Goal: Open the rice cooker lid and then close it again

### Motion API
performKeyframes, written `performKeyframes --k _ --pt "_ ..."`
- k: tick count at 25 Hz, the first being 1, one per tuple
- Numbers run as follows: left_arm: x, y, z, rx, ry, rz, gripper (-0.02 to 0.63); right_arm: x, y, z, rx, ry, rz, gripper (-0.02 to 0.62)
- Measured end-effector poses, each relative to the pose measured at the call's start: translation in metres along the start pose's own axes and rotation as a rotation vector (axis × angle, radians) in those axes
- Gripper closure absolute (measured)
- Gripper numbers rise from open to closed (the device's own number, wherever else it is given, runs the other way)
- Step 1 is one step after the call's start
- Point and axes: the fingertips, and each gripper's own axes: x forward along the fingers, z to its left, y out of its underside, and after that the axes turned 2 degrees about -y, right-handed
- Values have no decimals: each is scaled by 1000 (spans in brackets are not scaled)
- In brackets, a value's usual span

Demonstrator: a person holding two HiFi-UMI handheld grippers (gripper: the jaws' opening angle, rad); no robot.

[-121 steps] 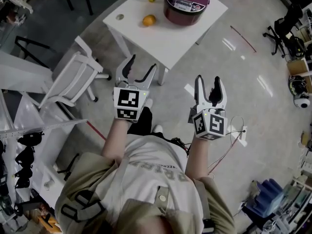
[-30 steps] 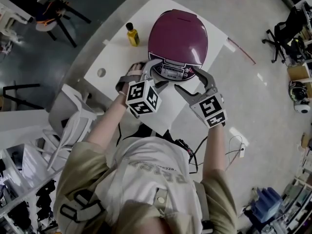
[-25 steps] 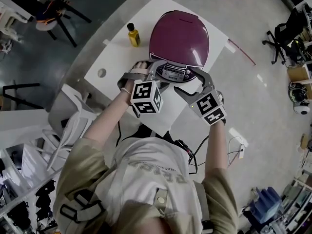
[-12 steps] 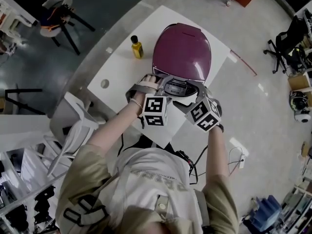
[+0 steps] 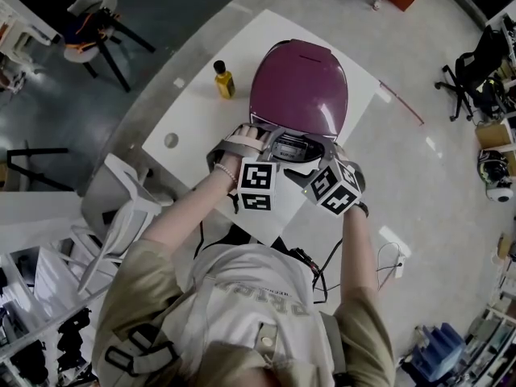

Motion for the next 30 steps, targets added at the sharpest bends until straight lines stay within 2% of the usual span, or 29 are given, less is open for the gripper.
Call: performKeyframes --k 3,9,17,21,26,30 --pt "0 1 -1 15 -2 10 196 -1 -1 -1 8 -9 7 238" --pt "0 2 -2 53 19 51 196 -2 -1 -1 11 -50 81 239" --pt "2 3 -3 90 41 80 196 1 11 3 -85 -132 334 249" --pt "1 5 -6 111 50 90 196 2 13 6 -135 -165 414 259" --pt "1 5 -8 117 64 89 196 2 11 6 -134 -180 427 276" --pt "1 5 -7 97 50 70 196 4 11 5 -125 -140 397 278"
